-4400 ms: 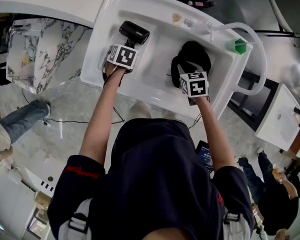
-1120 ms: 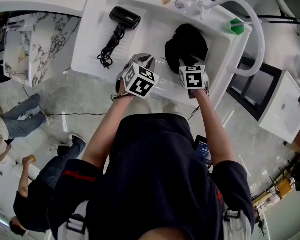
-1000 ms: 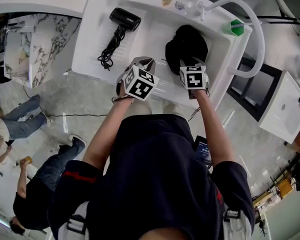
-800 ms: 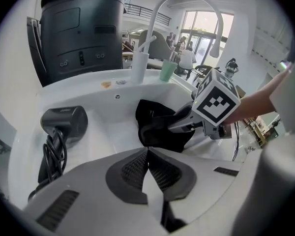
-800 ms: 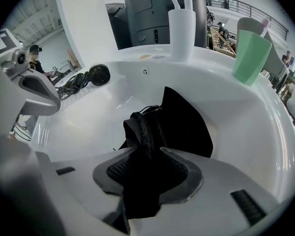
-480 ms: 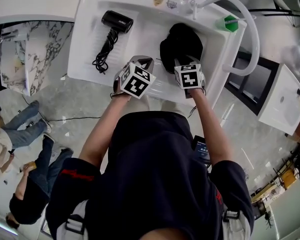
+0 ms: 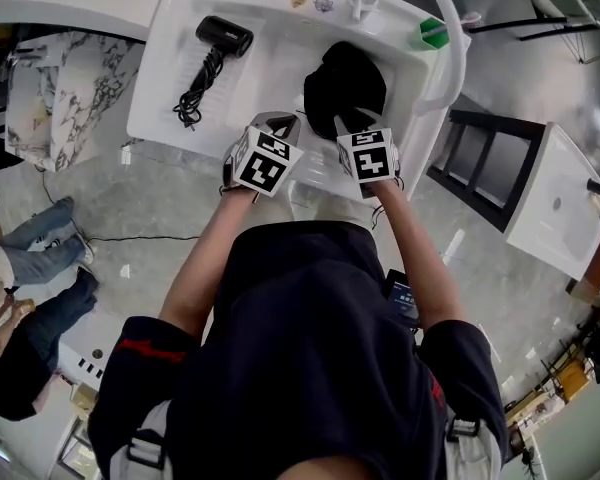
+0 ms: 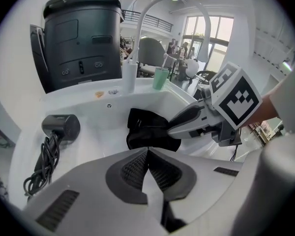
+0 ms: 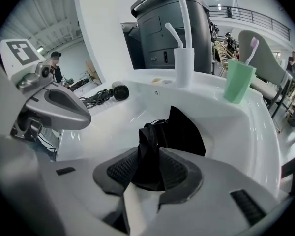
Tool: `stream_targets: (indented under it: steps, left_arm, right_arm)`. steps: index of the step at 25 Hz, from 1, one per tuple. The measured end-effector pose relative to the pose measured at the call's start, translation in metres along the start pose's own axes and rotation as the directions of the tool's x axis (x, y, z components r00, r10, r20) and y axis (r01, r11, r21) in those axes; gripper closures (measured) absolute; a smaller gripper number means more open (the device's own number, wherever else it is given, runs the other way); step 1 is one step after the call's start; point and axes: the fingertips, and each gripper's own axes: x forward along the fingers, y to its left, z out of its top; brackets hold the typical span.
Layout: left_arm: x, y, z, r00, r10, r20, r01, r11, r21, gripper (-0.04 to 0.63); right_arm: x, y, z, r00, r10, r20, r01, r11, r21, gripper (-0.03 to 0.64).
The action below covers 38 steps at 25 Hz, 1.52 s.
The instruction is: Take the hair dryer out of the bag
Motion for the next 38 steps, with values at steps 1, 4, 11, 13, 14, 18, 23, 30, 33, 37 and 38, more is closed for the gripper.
stream_targets:
  steps: [1, 4, 11, 13, 14, 18, 23, 30, 33, 37, 38]
  left_arm:
    - [-0.005, -0.003, 0.0, 1.0, 0.016, 0.012, -0.016, 1.0, -0.006, 0.58]
    - [-0.016, -0.008, 0.004, 0.996, 0.067, 0.06, -0.065, 0.997, -0.035, 0.581]
    - [-0.052, -0.021, 0.003, 0.977, 0.151, 0.148, -0.136, 0.984, -0.111, 0.58]
    - [-0.06, -0.022, 0.006, 0.968, 0.167, 0.188, -0.139, 0.979, -0.15, 0.58]
    - [-0.064, -0.023, 0.008, 0.964, 0.168, 0.204, -0.134, 0.976, -0.17, 0.58]
    - [-0.076, -0.033, 0.009, 0.956, 0.151, 0.252, -0.099, 0.973, -0.206, 0.58]
    - [-0.092, -0.032, 0.013, 0.937, 0.151, 0.314, -0.092, 0.976, -0.196, 0.58]
    - [-0.125, -0.031, 0.017, 0.903, 0.147, 0.404, -0.077, 0.98, -0.185, 0.58]
    - [-0.143, -0.03, 0.008, 0.894, 0.143, 0.424, -0.079, 0.983, -0.165, 0.58]
    - [-0.17, -0.022, -0.005, 0.873, 0.152, 0.463, -0.082, 0.982, -0.167, 0.58]
    - [-0.178, -0.021, -0.006, 0.864, 0.16, 0.478, -0.088, 0.982, -0.17, 0.58]
  right_arm:
    - [-0.006, 0.001, 0.0, 1.0, 0.008, 0.007, -0.008, 1.0, -0.011, 0.465]
    - [-0.021, -0.002, 0.008, 0.999, 0.029, 0.044, -0.027, 0.998, -0.051, 0.465]
    - [-0.063, -0.001, 0.014, 0.991, 0.043, 0.124, -0.027, 0.991, -0.13, 0.476]
    - [-0.072, 0.002, 0.018, 0.987, 0.066, 0.146, -0.046, 0.99, -0.135, 0.49]
    - [-0.076, 0.003, 0.02, 0.984, 0.076, 0.159, -0.055, 0.99, -0.131, 0.498]
    - [-0.093, 0.007, 0.029, 0.97, 0.082, 0.229, -0.059, 0.993, -0.103, 0.538]
    - [-0.105, 0.025, 0.041, 0.957, 0.104, 0.271, -0.068, 0.988, -0.137, 0.551]
    - [-0.133, 0.053, 0.052, 0.93, 0.09, 0.357, -0.053, 0.992, -0.114, 0.574]
    - [-0.145, 0.069, 0.056, 0.917, 0.067, 0.392, -0.014, 0.991, -0.135, 0.581]
    - [-0.164, 0.091, 0.06, 0.896, 0.051, 0.442, 0.014, 0.99, -0.142, 0.583]
    - [-0.17, 0.096, 0.06, 0.89, 0.051, 0.454, 0.015, 0.99, -0.141, 0.583]
